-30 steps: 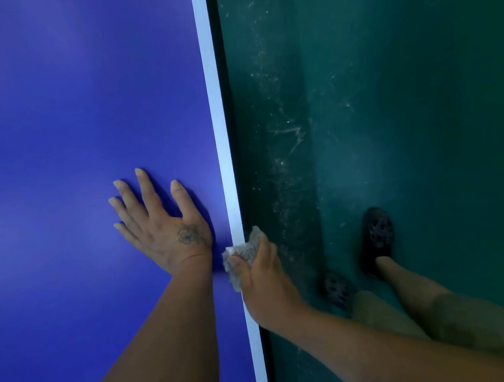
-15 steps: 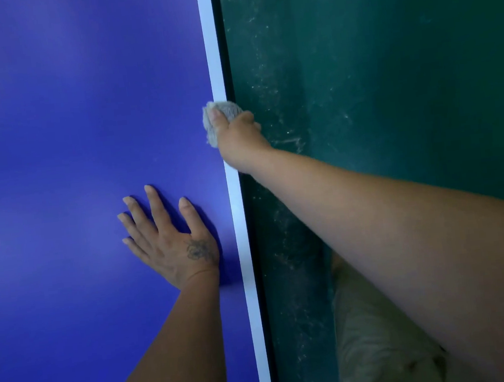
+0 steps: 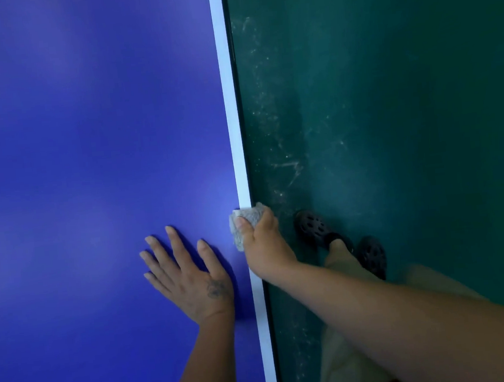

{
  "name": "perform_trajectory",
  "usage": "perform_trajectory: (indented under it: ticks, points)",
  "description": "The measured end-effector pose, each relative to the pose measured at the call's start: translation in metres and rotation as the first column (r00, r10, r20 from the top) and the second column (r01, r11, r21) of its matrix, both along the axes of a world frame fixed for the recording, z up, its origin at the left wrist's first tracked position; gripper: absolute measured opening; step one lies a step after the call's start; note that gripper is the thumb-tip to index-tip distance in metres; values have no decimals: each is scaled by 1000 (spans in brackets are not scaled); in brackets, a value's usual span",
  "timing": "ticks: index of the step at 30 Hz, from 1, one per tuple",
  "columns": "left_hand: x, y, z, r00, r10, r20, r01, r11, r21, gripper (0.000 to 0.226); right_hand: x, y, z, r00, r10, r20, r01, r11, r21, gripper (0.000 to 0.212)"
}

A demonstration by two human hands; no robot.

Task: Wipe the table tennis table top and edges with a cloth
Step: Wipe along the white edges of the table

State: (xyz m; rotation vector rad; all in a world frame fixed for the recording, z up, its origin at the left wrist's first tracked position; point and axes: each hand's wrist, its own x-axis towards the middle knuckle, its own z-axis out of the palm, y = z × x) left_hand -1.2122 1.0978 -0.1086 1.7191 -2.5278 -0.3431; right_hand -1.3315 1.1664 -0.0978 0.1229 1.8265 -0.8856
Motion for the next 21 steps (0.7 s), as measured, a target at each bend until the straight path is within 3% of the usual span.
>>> perform_trajectory:
  ticks: [5, 10, 14, 21]
  points:
    - [-40, -34, 7, 959, -166, -228, 187, 980, 71, 53, -79, -45, -2, 996, -71, -46, 71, 997, -8, 69]
    - [-156, -104, 17, 877, -301, -373, 329, 944, 13, 42, -162, -89, -1, 996, -81, -47, 82, 997, 5, 75]
    - [-257, -170, 17, 851, -459, -256, 474, 881, -6, 50, -170, -85, -3, 998, -52, -21, 51, 998, -44, 75]
    - [-364, -214, 7, 872, -485, -64, 487, 873, 18, 57, -141, -62, -13, 996, -9, -85, -1, 994, -108, 73]
